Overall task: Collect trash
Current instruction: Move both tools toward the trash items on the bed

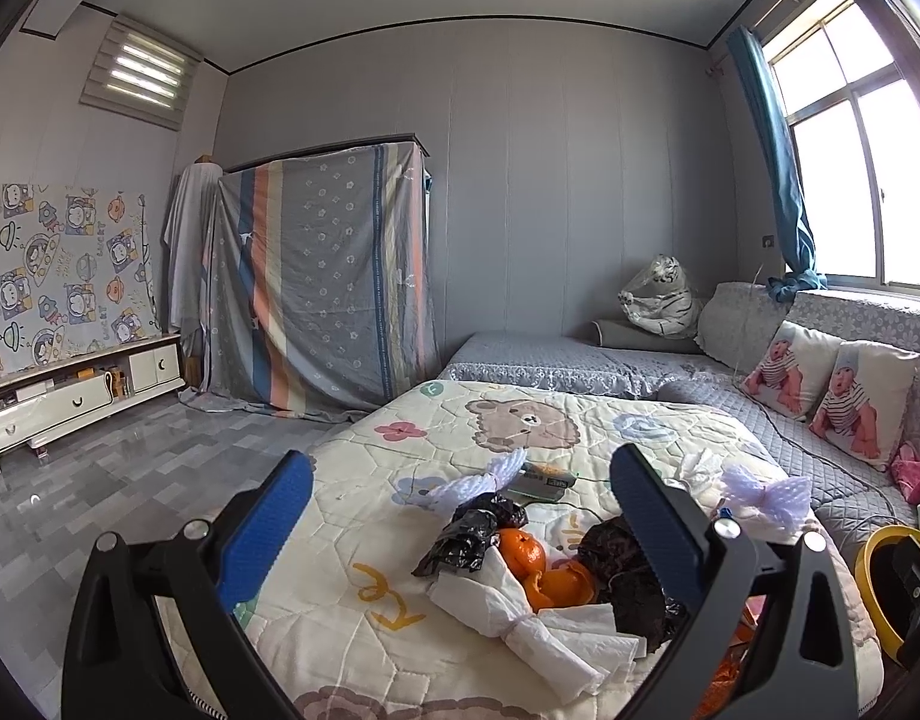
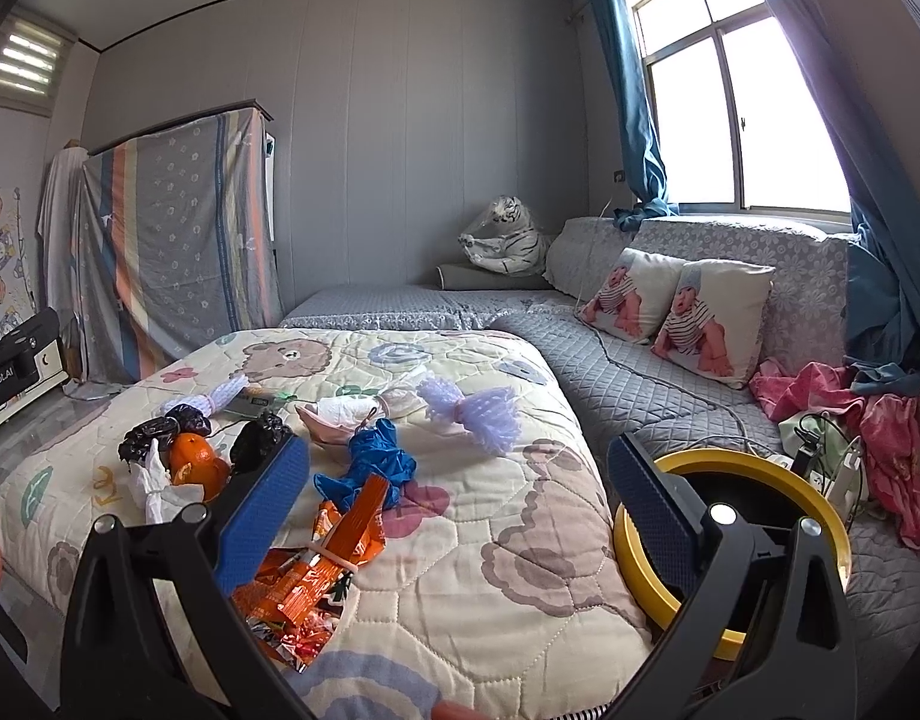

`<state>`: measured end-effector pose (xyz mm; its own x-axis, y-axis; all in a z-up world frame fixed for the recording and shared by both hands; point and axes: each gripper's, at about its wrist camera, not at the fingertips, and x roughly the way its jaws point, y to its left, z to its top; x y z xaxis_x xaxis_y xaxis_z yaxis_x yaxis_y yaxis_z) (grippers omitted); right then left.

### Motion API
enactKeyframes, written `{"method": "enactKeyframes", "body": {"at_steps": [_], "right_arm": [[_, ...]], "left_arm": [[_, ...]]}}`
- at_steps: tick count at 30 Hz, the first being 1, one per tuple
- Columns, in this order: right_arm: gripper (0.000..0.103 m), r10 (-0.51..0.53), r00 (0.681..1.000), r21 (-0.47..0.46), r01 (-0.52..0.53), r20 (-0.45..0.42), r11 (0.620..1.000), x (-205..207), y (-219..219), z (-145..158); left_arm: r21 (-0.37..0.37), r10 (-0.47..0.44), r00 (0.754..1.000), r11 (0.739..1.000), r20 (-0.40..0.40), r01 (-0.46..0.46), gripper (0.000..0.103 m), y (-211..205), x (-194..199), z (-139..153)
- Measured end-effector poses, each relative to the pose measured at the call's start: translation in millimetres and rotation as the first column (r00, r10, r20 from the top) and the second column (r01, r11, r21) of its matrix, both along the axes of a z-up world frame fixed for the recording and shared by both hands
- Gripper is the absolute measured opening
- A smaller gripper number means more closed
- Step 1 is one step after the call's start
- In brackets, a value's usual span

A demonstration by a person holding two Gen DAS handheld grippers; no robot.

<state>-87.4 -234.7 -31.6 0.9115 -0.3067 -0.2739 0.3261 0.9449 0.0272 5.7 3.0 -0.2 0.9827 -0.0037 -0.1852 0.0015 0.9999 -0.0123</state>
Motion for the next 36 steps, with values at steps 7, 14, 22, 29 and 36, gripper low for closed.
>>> {"method": "enactKeyframes", "body": {"at_steps": [7, 14, 22, 29, 36], "right_arm": [[0.095, 0.004, 1.0, 0.004, -0.004, -0.005, 1.0, 2.2, -0.2, -0.4], [0.095, -0.003, 1.0, 0.012, 0.003, -0.011, 1.0, 3.5, -1.8, -0.6], [0.095, 0.009, 1.0, 0.012, -0.009, -0.018, 1.0, 5.0, -1.6, -0.4], [0.095, 0.033, 0.999, 0.006, -0.033, -0.017, 0.999, 5.1, 2.6, -1.4], [0.095, 0.04, 0.999, 0.017, -0.04, -0.024, 0.999, 5.5, 2.9, -2.6]], "left_arm": [[-0.003, -0.006, 1.0, 1.0, -0.006, 0.006, 0.096, 1.8, 0.5, -0.9], [0.001, -0.01, 1.0, 1.0, -0.01, 0.011, 0.096, 0.6, 2.3, -1.7], [0.0, -0.015, 1.0, 1.0, -0.02, 0.015, 0.096, -0.9, 4.3, -2.5], [0.0, -0.019, 0.999, 1.0, -0.027, 0.019, 0.096, -0.1, 5.2, -3.2], [-0.004, -0.019, 0.999, 1.0, -0.028, 0.019, 0.096, 0.7, 6.1, -4.5]]}}
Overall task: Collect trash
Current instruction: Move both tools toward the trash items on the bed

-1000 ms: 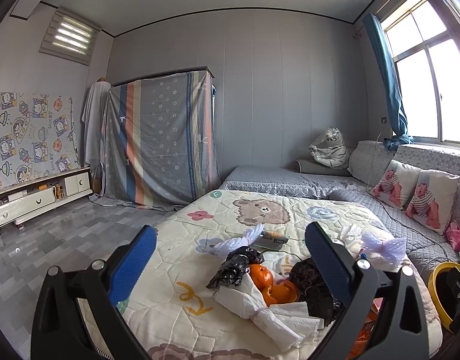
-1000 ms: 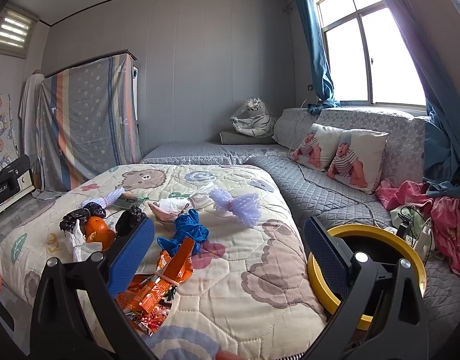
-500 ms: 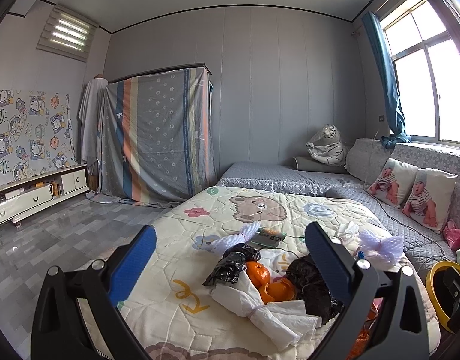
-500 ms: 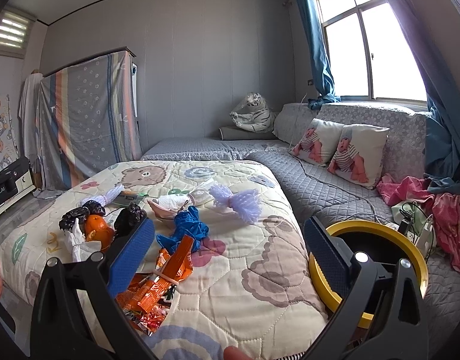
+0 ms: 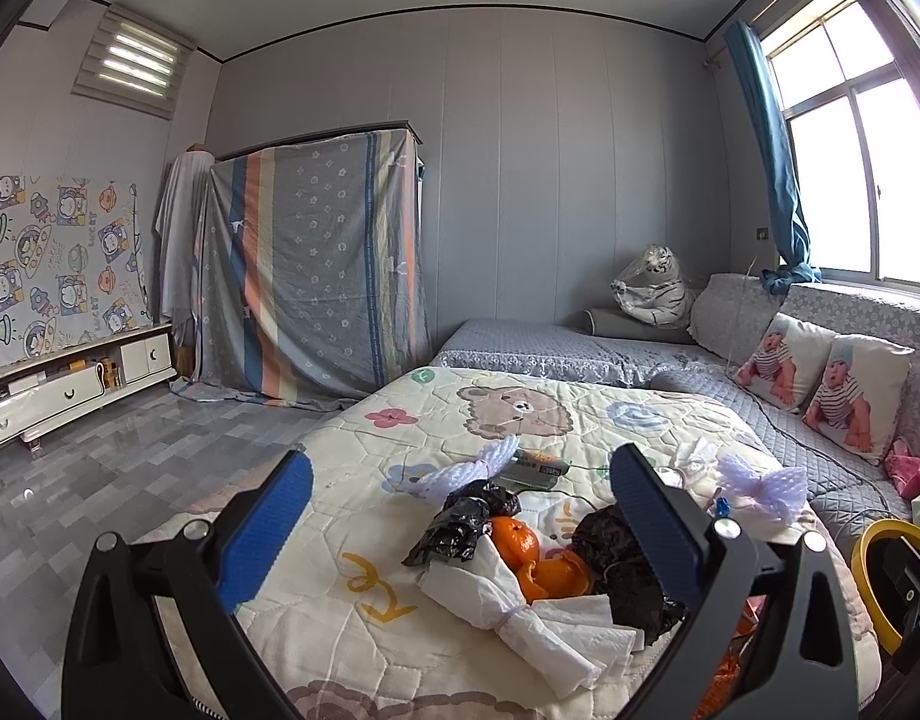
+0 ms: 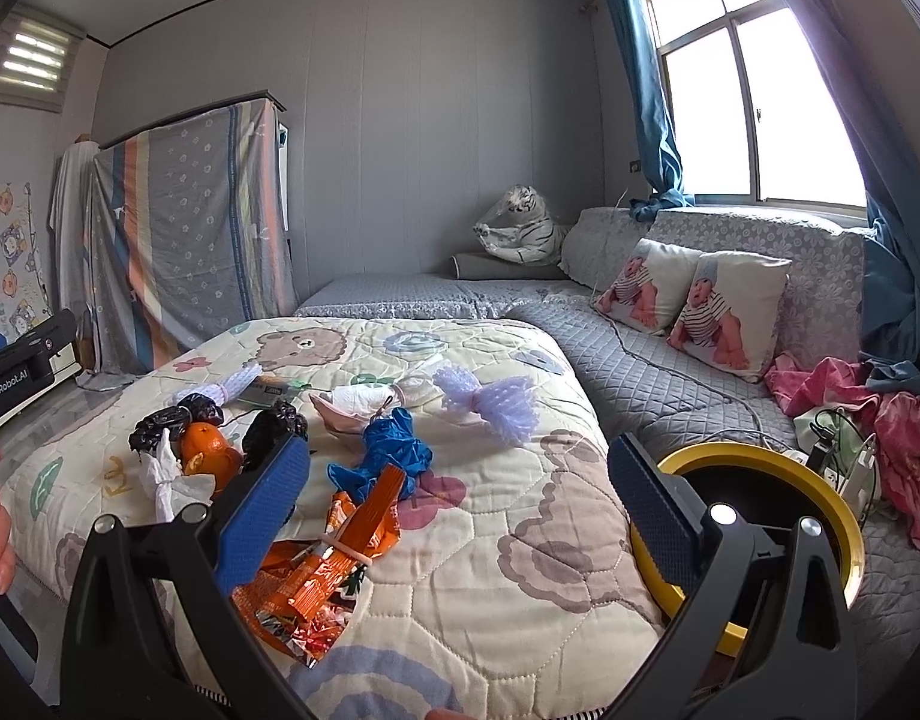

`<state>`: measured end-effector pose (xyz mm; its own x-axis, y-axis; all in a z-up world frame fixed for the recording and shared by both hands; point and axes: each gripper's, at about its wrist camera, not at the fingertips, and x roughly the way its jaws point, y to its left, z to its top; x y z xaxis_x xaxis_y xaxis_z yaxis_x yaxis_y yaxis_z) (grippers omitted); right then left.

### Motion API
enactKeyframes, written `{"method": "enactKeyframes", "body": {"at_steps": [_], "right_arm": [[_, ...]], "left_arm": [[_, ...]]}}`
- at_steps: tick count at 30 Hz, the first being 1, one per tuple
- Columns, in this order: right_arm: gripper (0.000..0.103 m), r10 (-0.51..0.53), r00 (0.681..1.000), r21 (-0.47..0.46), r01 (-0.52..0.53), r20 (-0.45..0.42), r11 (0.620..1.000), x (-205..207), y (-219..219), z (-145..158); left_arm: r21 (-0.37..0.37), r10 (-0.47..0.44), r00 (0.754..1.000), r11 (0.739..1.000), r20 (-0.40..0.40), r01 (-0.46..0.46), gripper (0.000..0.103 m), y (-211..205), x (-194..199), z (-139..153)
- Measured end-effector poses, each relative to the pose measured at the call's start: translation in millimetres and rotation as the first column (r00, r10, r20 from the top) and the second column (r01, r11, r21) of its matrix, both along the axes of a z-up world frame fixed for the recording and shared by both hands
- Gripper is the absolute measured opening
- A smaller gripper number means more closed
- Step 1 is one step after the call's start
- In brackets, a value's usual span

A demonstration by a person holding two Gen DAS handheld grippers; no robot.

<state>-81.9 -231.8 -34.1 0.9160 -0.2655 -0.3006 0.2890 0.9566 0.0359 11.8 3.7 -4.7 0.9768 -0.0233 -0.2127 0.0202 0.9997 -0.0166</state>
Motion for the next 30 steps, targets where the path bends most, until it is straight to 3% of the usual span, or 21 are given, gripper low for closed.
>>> {"method": "enactKeyframes", "body": {"at_steps": [12, 18, 23, 26, 30], "right_arm": [[0.095, 0.017, 1.0, 0.011, -0.017, -0.006, 1.0, 2, -1, -4], [0.095, 0.082, 0.997, 0.028, -0.082, 0.0, 0.996, 6, -2, -5], [0.095, 0.147, 0.989, 0.027, -0.147, -0.02, 0.989, 16, -4, -8], [0.095, 0.201, 0.979, 0.035, -0.2, -0.042, 0.979, 24, -3, -12], [0.095, 0.275, 0.959, 0.089, -0.269, -0.068, 0.959, 37, -7, -18]], "left_arm": [[-0.003, -0.02, 1.0, 1.0, -0.011, 0.02, 0.096, -1, 2, -6], [-0.019, -0.106, 0.994, 0.994, -0.034, 0.105, 0.096, 4, 7, -13], [0.059, -0.112, 0.993, 0.992, -0.032, 0.114, 0.096, -3, 20, -22], [0.033, -0.187, 0.978, 0.981, -0.092, 0.191, 0.096, -4, 32, -30], [-0.019, -0.326, 0.935, 0.945, -0.139, 0.327, 0.096, -4, 45, -41]]}}
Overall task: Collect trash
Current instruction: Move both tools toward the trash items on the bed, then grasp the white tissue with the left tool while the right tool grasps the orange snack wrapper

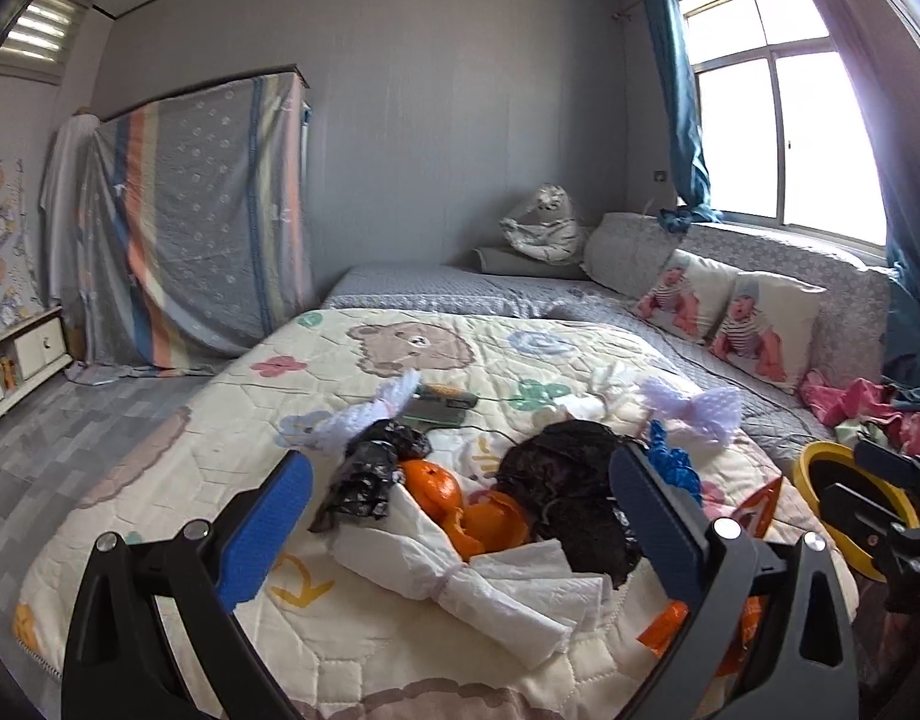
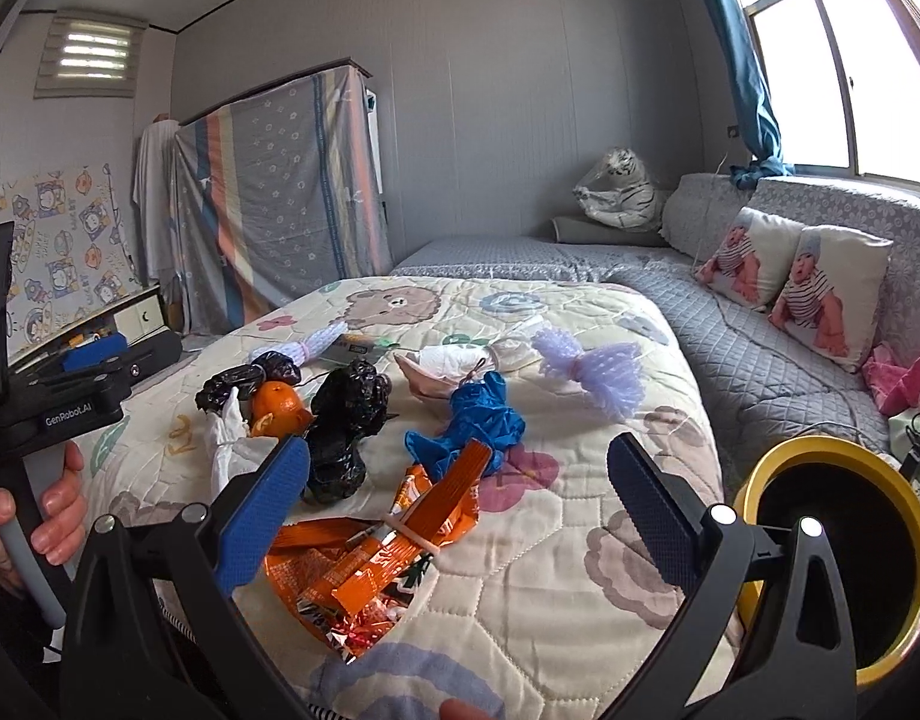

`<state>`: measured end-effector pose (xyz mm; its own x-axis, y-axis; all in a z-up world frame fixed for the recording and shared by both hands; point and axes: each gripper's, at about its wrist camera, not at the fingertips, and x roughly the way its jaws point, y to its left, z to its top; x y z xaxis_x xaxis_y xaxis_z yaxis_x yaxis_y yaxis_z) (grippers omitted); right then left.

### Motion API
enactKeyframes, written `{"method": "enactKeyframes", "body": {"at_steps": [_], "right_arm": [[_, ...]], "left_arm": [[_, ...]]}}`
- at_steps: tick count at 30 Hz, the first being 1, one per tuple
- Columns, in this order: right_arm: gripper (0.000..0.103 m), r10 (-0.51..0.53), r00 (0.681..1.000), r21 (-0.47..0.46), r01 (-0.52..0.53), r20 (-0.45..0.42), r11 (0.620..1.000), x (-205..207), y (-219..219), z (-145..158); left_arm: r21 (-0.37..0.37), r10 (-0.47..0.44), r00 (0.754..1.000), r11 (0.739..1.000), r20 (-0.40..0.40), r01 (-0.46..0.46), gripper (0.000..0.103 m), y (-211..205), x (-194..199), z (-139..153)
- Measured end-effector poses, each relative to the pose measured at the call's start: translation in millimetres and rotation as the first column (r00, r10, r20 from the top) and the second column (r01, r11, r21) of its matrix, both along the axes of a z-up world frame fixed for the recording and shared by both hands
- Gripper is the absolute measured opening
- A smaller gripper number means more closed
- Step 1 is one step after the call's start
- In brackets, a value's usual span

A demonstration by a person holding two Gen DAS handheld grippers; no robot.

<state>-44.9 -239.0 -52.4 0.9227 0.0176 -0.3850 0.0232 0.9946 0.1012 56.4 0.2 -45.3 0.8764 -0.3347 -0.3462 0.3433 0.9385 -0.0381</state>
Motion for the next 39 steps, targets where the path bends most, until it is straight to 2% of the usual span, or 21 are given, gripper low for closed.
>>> {"method": "enactKeyframes", "body": {"at_steps": [5, 9, 15, 23, 25, 27, 31, 32, 34, 37, 39], "right_arm": [[0.095, 0.018, 0.997, 0.044, -0.015, -0.08, 0.999, 23, -10, -9], [0.095, 0.047, 0.991, 0.082, -0.037, -0.124, 0.996, 38, -16, -15], [0.095, 0.079, 0.988, 0.083, -0.068, -0.135, 0.994, 49, -13, -19], [0.094, 0.103, 0.978, 0.138, -0.079, -0.179, 0.987, 64, -18, -27], [0.093, 0.101, 0.977, 0.136, -0.076, -0.185, 0.988, 66, -17, -29], [0.09, 0.106, 0.976, 0.133, -0.081, -0.188, 0.988, 68, -16, -30], [0.085, 0.111, 0.971, 0.135, -0.083, -0.21, 0.987, 75, -13, -34], [0.081, 0.114, 0.969, 0.137, -0.085, -0.219, 0.987, 76, -12, -36], [0.071, 0.12, 0.961, 0.143, -0.086, -0.249, 0.986, 82, -12, -40], [0.064, 0.13, 0.954, 0.147, -0.092, -0.272, 0.985, 87, -10, -45], [0.056, 0.146, 0.948, 0.156, -0.105, -0.283, 0.982, 89, -9, -47]], "left_arm": [[-0.003, -0.013, 0.998, 1.0, -0.055, 0.013, 0.096, 6, 16, -16], [0.057, 0.046, 0.994, 0.998, -0.099, -0.041, 0.096, 6, 28, -28], [0.08, 0.034, 0.981, 0.997, -0.189, -0.019, 0.096, -1, 41, -42], [0.061, 0.053, 0.958, 0.997, -0.282, -0.037, 0.095, -3, 56, -54], [0.046, 0.051, 0.951, 0.998, -0.306, -0.039, 0.092, -2, 60, -55], [0.048, 0.057, 0.946, 0.998, -0.32, -0.044, 0.084, -3, 63, -58], [0.009, 0.088, 0.933, 0.996, -0.349, -0.09, 0.08, 3, 70, -58], [-0.001, 0.079, 0.928, 0.996, -0.365, -0.085, 0.079, 3, 73, -59], [0.0, 0.077, 0.914, 0.996, -0.398, -0.084, 0.071, 2, 79, -63], [0.021, 0.088, 0.902, 0.996, -0.423, -0.088, 0.065, -4, 82, -71], [-0.002, 0.091, 0.884, 0.995, -0.459, -0.103, 0.055, 0, 87, -78]]}}
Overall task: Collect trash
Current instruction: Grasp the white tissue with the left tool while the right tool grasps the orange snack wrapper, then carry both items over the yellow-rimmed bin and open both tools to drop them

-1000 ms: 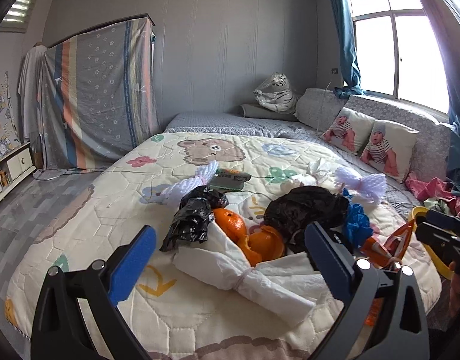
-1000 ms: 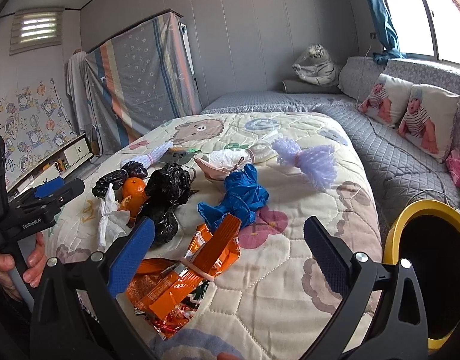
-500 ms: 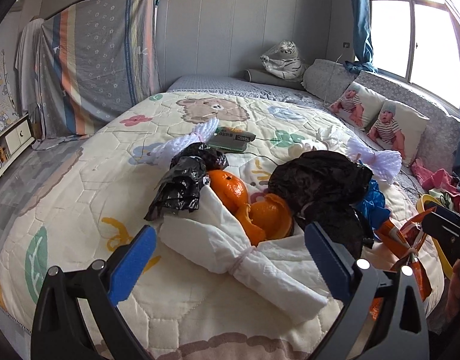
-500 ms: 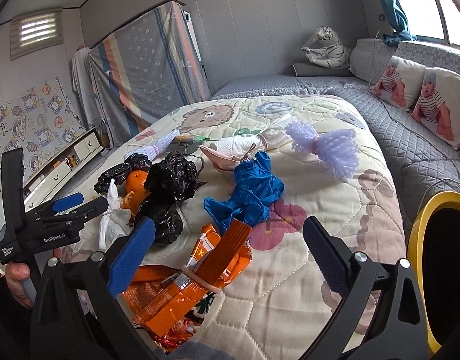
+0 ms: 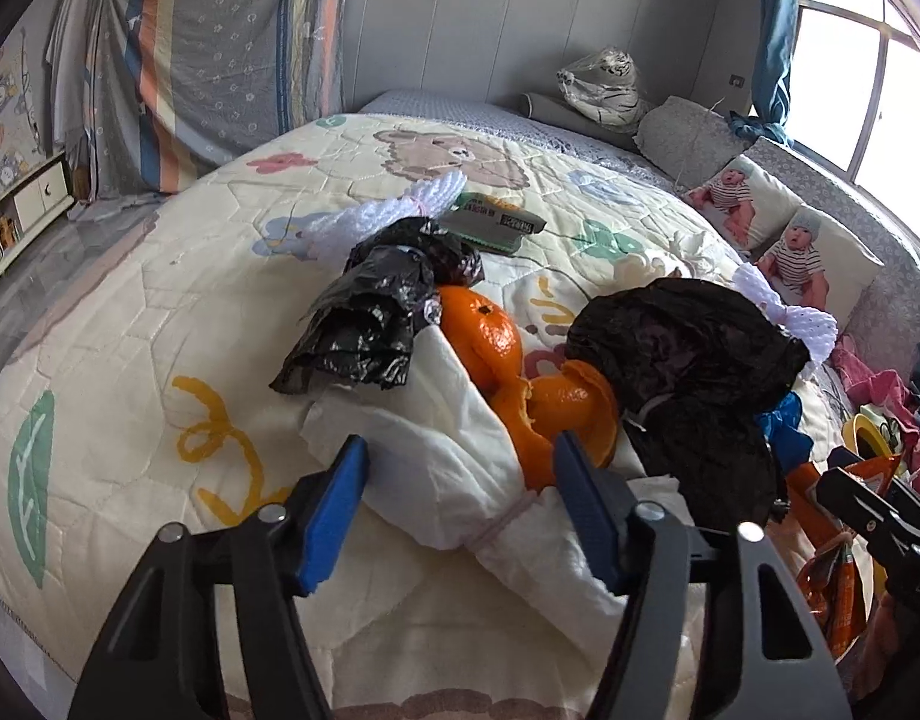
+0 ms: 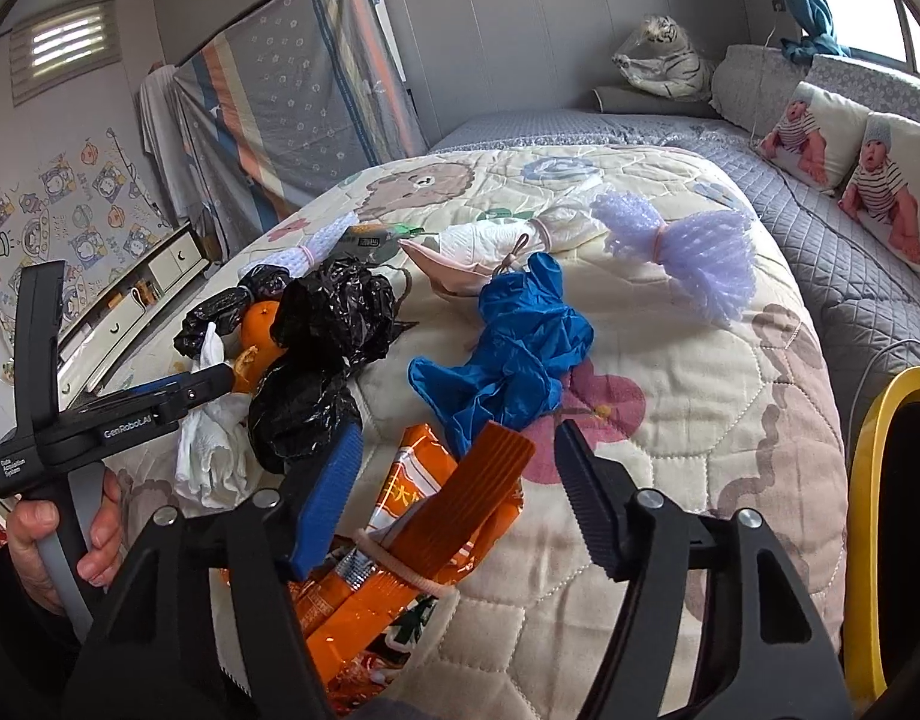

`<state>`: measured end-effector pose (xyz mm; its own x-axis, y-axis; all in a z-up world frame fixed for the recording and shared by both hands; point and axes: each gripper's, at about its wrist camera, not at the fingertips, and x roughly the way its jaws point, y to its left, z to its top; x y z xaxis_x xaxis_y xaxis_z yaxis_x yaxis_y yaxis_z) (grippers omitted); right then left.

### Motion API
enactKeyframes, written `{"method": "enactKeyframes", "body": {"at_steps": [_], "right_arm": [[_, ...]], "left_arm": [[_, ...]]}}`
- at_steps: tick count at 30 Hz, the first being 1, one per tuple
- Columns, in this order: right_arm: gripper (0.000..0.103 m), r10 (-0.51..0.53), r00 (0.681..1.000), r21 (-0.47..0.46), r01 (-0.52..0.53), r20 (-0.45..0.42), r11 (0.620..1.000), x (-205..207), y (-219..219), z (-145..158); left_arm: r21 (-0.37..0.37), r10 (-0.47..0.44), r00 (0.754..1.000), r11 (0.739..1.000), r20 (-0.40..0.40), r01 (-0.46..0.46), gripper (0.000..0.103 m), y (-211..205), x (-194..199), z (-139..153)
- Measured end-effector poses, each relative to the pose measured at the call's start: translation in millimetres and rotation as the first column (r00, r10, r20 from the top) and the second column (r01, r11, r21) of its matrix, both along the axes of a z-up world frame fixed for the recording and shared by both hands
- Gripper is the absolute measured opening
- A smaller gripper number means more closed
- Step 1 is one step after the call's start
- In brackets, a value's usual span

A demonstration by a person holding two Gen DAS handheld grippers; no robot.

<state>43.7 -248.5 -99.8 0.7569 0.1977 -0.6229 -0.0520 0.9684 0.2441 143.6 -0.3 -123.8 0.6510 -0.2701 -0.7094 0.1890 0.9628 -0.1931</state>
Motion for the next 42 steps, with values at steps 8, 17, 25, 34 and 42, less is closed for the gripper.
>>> {"method": "enactKeyframes", "body": {"at_steps": [8, 17, 25, 34, 42], "right_arm": [[0.037, 0.036, 0.998, 0.002, -0.036, -0.042, 0.999, 5, 7, -8], [0.019, 0.052, 0.998, 0.034, -0.05, -0.048, 0.998, 5, 5, -6], [0.017, 0.018, 1.0, 0.048, -0.017, -0.02, 0.999, -5, -8, 6], [0.017, -0.044, 0.999, 0.066, 0.042, 0.03, 0.997, -21, -25, 26], [0.017, -0.103, 0.993, 0.089, 0.098, 0.058, 0.991, -33, -48, 36]], "left_arm": [[-0.071, 0.012, 1.0, 0.997, -0.023, -0.014, 0.036, 10, 3, -4], [-0.094, -0.007, 1.0, 0.996, -0.012, 0.006, 0.022, 17, -1, -4], [-0.122, -0.022, 1.0, 0.992, 0.019, 0.024, 0.02, 28, -16, 4], [-0.1, -0.011, 0.992, 0.995, 0.125, 0.024, 0.02, 36, -36, 32], [-0.094, -0.062, 0.98, 0.992, 0.19, 0.081, 0.02, 18, -42, 55]]}}
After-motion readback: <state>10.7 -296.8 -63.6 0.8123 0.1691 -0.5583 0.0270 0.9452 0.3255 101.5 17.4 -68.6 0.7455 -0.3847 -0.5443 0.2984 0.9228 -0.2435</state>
